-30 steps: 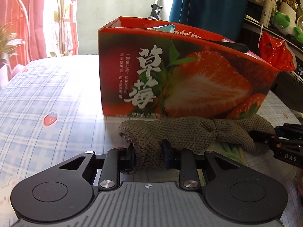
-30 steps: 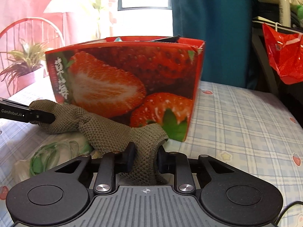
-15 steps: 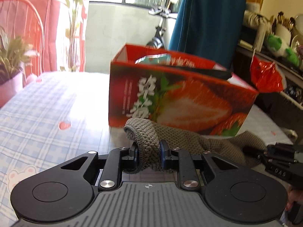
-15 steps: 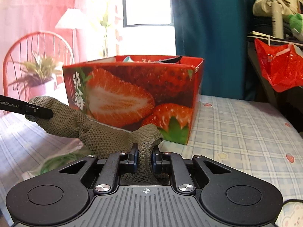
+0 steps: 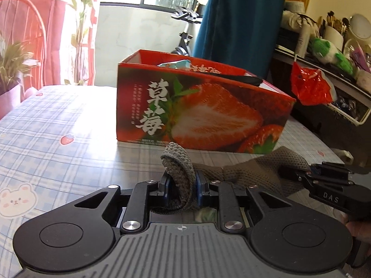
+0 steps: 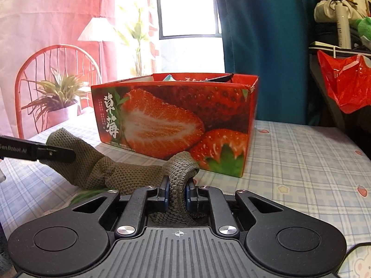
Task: Organize soft objects
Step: 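Lift the olive knit cloth with both tools over the red box rim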
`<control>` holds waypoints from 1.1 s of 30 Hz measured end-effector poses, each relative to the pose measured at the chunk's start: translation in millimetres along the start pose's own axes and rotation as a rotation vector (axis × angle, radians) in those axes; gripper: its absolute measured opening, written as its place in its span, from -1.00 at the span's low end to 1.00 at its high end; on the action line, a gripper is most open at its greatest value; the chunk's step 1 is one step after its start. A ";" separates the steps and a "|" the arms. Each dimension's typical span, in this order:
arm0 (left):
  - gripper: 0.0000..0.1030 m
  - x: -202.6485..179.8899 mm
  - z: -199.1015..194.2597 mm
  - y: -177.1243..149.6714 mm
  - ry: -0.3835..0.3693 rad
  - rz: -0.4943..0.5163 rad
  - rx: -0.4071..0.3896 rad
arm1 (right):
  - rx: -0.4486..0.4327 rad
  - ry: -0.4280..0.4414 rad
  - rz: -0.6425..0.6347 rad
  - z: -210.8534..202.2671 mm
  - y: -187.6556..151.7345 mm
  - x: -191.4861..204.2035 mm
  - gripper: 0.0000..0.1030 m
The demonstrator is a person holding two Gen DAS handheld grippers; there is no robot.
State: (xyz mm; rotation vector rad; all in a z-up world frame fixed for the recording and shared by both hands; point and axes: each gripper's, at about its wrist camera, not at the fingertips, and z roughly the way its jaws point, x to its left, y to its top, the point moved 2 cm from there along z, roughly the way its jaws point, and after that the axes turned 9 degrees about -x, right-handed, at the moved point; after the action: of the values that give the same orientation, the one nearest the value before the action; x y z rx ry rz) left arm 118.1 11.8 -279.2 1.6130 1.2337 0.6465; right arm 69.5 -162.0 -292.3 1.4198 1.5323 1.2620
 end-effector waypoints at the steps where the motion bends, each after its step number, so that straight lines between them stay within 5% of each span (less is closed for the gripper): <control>1: -0.56 0.0 -0.6 -0.1 0.000 0.002 -0.004 | -0.003 -0.001 -0.002 -0.2 -0.2 0.7 -0.77; 10: -0.63 14.1 -7.4 17.7 0.036 -0.028 -0.068 | -0.092 -0.006 -0.018 -12.3 21.1 -3.0 -0.77; 19: -0.63 13.5 -9.9 85.1 0.012 0.026 -0.215 | -0.252 0.024 -0.125 -21.9 88.5 -8.5 -0.77; 33: -0.63 19.4 58.3 164.2 0.064 -0.005 -0.268 | -0.260 -0.066 -0.217 53.9 172.3 -27.2 -0.77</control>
State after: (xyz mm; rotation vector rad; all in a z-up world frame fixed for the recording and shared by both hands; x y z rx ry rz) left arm 241.9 5.2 -155.2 1.3755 1.1423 0.8288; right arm 178.0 -189.8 -148.1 1.0878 1.3795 1.2185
